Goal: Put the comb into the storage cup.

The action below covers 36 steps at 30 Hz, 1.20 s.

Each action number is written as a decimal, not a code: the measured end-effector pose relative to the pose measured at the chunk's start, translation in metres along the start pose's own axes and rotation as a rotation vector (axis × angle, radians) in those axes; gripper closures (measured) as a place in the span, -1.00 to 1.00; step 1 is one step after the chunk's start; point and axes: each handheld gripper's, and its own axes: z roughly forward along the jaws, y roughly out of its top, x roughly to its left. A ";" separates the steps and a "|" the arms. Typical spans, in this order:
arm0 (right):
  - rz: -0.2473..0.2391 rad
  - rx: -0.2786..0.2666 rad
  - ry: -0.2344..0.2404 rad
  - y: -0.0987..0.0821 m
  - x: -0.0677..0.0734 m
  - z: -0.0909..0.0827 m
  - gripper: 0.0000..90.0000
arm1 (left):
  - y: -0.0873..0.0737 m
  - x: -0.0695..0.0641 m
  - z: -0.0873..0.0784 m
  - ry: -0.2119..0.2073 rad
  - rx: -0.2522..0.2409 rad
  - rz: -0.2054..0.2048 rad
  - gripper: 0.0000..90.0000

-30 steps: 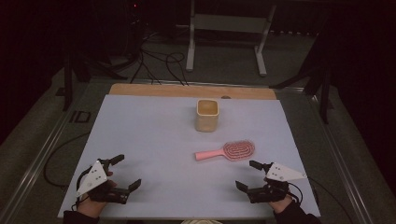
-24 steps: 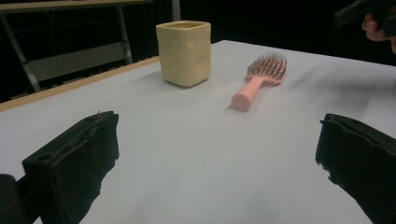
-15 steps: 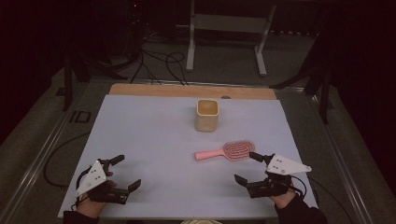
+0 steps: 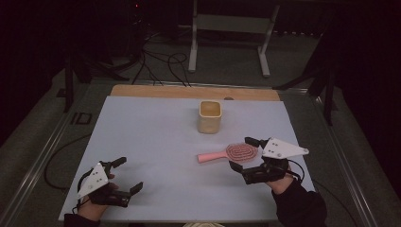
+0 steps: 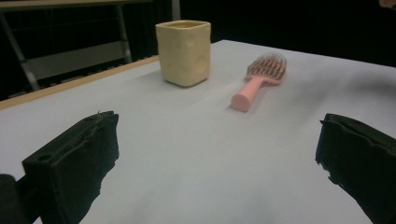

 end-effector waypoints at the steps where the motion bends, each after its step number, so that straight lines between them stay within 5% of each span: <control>1: 0.000 0.001 0.003 0.002 -0.001 0.002 -0.80 | 0.000 0.000 0.000 0.000 0.000 0.000 -1.00; 12: -0.014 0.039 0.042 0.015 -0.003 0.034 -0.79 | 0.001 0.000 -0.001 -0.004 -0.004 -0.002 -1.00; 36: 0.004 0.143 0.096 0.009 -0.007 0.109 -0.61 | 0.001 0.000 -0.001 -0.008 -0.002 0.001 -1.00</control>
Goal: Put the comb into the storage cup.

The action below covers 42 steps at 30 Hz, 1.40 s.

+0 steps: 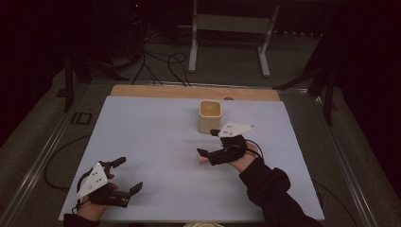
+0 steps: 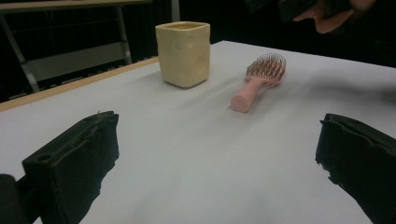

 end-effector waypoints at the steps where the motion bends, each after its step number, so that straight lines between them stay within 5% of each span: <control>1: 0.003 0.018 -0.001 -0.003 -0.001 0.007 -0.53 | 0.000 0.000 0.000 0.000 -0.002 -0.003 -1.00; 11: 0.037 0.096 0.002 -0.014 -0.008 0.032 -0.31 | 0.000 0.000 0.000 -0.003 -0.001 -0.004 -1.00; 18: 0.057 0.164 -0.037 -0.025 -0.012 0.049 -0.11 | -0.001 0.001 0.000 -0.006 -0.001 -0.007 -1.00; 38: 0.101 0.280 -0.122 -0.034 -0.021 0.076 0.96 | -0.002 0.002 0.001 -0.014 0.003 -0.016 -1.00; 42: 0.099 0.315 -0.113 -0.035 -0.019 0.081 1.00 | -0.002 0.002 0.001 -0.015 0.002 -0.018 -1.00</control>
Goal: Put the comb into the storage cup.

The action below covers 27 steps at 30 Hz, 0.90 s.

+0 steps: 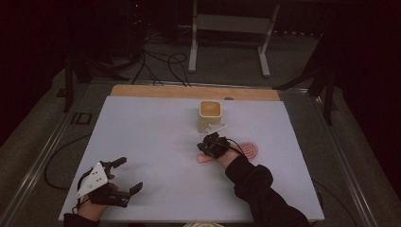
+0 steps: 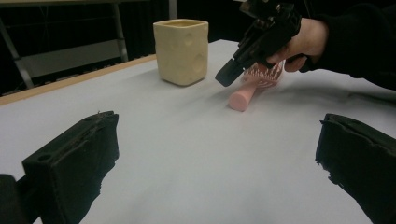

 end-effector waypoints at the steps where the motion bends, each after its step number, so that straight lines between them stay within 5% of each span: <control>1: 0.000 0.000 0.000 0.000 0.000 0.000 1.00 | 0.000 0.000 0.000 0.000 0.000 0.001 -1.00; 8: -0.009 0.049 -0.015 -0.002 0.003 0.007 1.00 | 0.000 0.000 0.000 -0.004 -0.001 -0.003 -1.00; 27: -0.010 0.069 -0.001 -0.009 0.011 0.004 1.00 | 0.000 0.000 0.001 -0.009 0.005 0.000 -1.00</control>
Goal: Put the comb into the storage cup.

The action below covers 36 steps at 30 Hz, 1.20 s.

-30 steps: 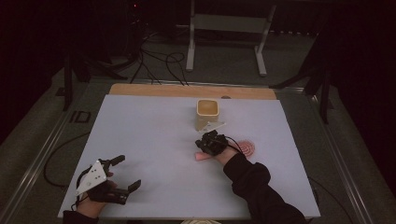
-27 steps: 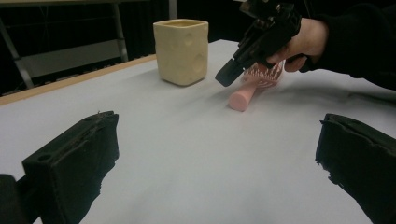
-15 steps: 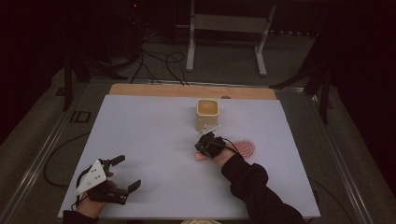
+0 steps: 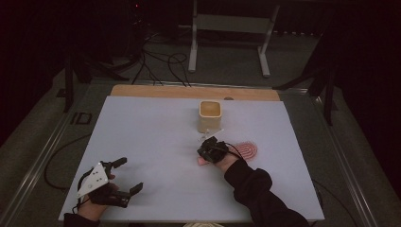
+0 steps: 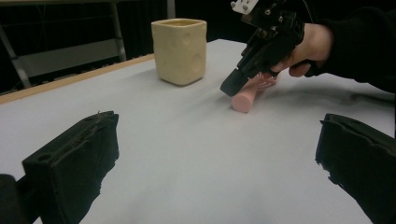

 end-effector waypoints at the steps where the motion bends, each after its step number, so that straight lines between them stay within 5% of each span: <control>1: -0.001 0.009 -0.001 -0.003 0.002 0.001 1.00 | 0.000 0.000 0.000 0.000 0.000 -0.002 -1.00; 36: -0.061 0.042 0.084 -0.051 0.032 -0.042 1.00 | 0.000 0.000 0.001 -0.002 0.005 -0.008 -1.00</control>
